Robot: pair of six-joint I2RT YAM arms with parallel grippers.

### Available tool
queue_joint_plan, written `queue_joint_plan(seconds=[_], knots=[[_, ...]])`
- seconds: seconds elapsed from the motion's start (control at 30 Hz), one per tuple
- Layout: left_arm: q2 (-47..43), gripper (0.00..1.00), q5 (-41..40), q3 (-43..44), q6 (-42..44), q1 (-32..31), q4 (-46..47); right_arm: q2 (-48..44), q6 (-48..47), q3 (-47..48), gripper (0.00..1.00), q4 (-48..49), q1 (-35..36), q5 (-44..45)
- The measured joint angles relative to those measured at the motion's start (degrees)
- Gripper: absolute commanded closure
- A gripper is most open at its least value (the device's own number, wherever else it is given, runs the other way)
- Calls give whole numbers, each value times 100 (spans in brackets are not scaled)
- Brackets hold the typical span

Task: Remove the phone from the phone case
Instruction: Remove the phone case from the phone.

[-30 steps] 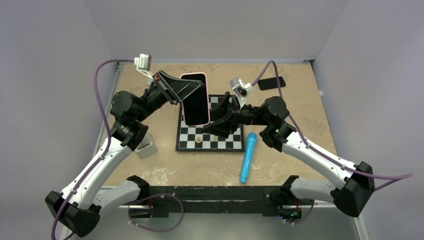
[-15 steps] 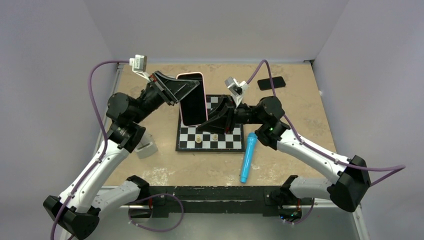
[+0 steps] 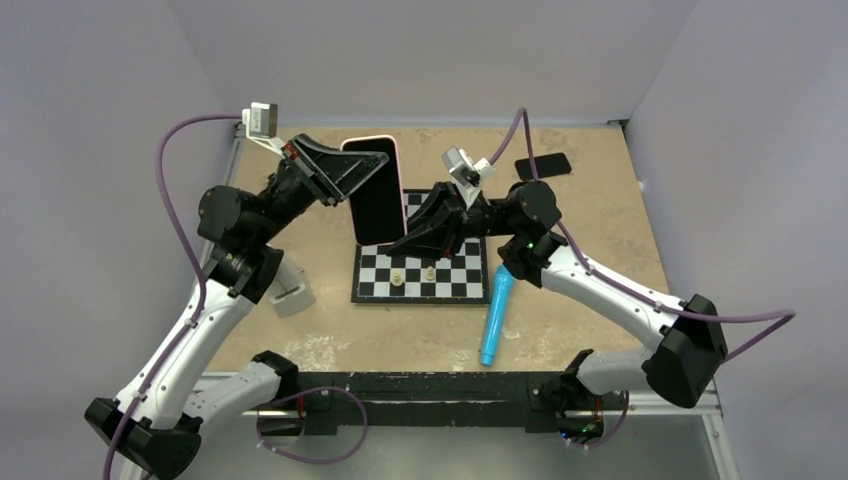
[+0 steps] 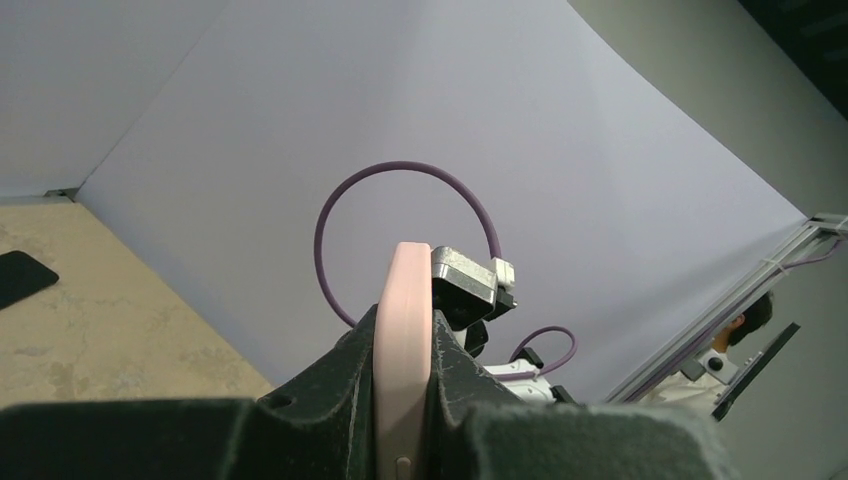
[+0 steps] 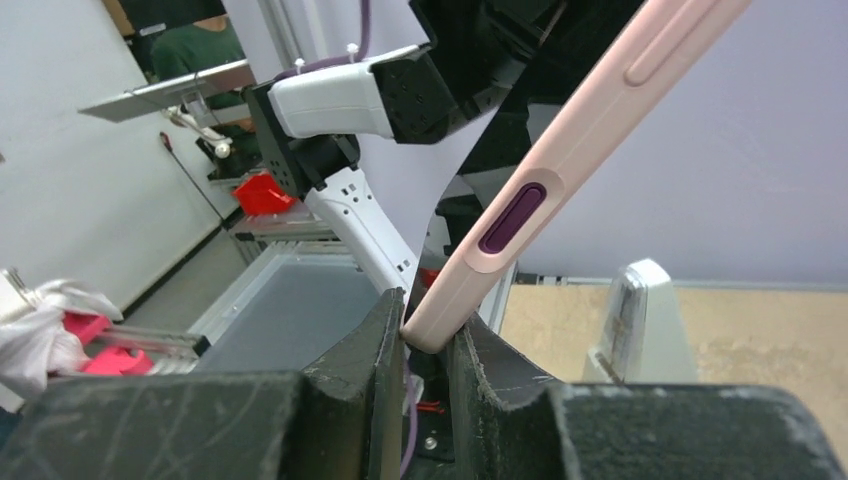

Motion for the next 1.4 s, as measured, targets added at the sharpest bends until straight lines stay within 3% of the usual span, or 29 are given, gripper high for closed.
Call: queue_joint_plan(seconds=[0.37,0.63,0.8,0.9,1.13,1.23,1.4], knots=[[358,100,278,-28,-1657,105,1386,562,-577,629,100,944,-76,-793],[269,100,372,-59,-1751,105,1537,1169,-321,833,99,1438,-343,-1012],[221,100,295,-125,-1394,114,1257,1069,-79,693,43,1012,-382,-957],[133,100,262,-160,-1016,28,732,573,-66,125,32,431,-326,-422],[-431,100,-313,-450,-315,-59,-341,-833,-28,-671,40,-1775,-431,944],[-643,100,-509,-577,-149,74,-442,-1021,551,-671,55,-1766,-452,968],[-752,100,-715,-605,57,201,-732,-916,1779,-796,56,-870,-428,702]])
